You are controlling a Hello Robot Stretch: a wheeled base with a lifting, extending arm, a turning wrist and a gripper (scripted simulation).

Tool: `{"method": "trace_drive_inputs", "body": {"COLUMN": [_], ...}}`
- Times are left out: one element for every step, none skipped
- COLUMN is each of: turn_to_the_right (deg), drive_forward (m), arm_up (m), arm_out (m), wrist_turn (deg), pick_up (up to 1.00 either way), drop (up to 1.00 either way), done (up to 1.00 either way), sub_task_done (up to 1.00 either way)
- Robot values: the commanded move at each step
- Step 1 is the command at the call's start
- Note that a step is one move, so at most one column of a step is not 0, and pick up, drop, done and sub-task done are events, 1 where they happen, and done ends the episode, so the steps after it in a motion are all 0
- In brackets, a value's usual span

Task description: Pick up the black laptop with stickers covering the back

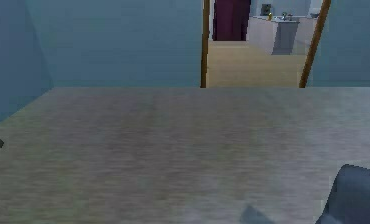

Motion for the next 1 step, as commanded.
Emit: {"method": "trace_drive_inputs", "body": {"turn_to_the_right": [0.0], "drive_forward": [0.00], "arm_up": [0.50], "arm_out": [0.00], "wrist_turn": [0.0], "pick_up": [0.00], "drop": [0.00], "done": [0.00], "sub_task_done": [0.00]}}
